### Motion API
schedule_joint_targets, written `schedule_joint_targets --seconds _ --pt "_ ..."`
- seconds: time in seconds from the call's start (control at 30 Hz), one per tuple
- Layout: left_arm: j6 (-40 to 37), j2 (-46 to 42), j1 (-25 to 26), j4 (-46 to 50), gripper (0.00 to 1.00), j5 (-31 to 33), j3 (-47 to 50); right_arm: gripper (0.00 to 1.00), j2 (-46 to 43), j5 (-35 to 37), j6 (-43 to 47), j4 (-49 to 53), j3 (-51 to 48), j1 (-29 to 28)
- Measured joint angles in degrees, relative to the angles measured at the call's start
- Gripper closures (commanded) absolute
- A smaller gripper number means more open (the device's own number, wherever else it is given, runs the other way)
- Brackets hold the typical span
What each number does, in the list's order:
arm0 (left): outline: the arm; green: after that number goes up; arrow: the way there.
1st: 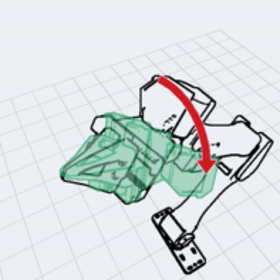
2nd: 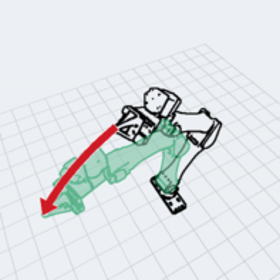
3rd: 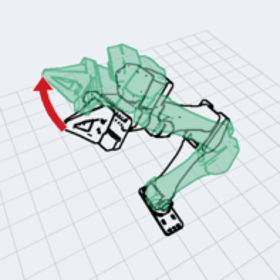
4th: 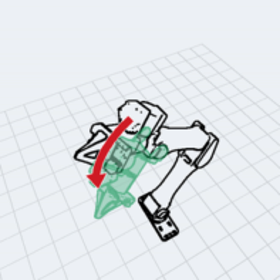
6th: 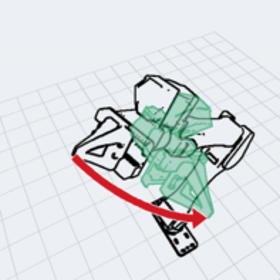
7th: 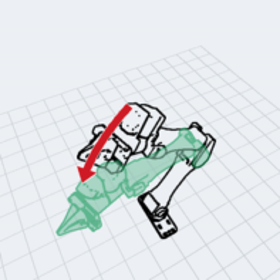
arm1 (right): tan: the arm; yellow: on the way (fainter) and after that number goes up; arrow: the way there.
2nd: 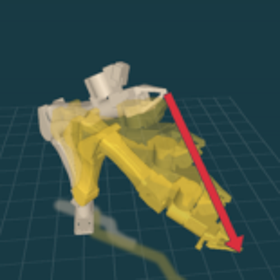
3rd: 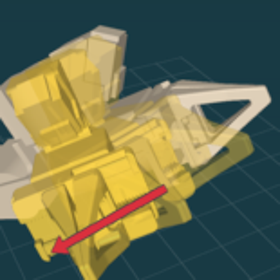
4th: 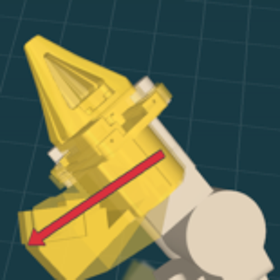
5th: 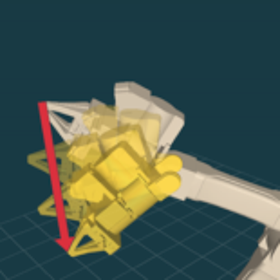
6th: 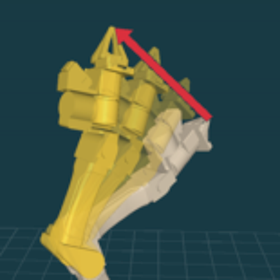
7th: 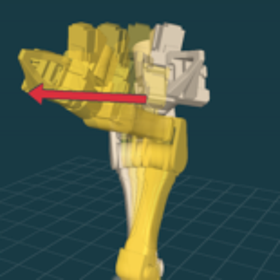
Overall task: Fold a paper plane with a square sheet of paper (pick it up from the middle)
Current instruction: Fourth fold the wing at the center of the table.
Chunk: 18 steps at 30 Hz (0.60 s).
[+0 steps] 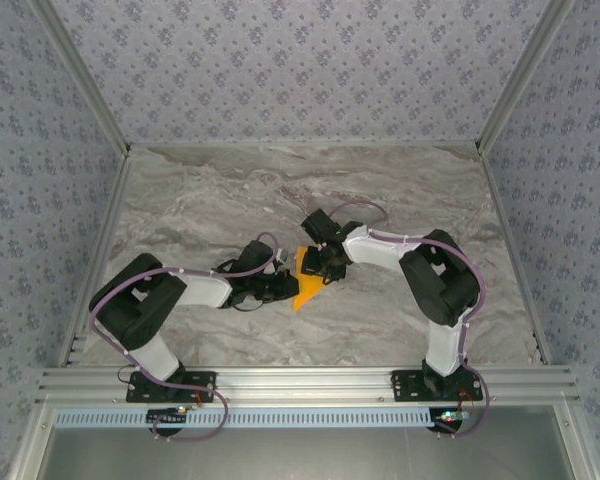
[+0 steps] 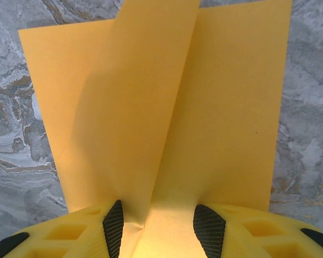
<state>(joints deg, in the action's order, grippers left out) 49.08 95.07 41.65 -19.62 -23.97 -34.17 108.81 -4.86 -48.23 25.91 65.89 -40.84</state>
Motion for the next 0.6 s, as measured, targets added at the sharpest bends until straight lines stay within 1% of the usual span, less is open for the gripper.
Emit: schedule_joint_targets --seconds 0.6 --pt "-0.2 0.8 0.0 3.2 0.98 0.9 -1.6 0.51 0.2 0.6 0.0 0.7 0.5 -0.3"
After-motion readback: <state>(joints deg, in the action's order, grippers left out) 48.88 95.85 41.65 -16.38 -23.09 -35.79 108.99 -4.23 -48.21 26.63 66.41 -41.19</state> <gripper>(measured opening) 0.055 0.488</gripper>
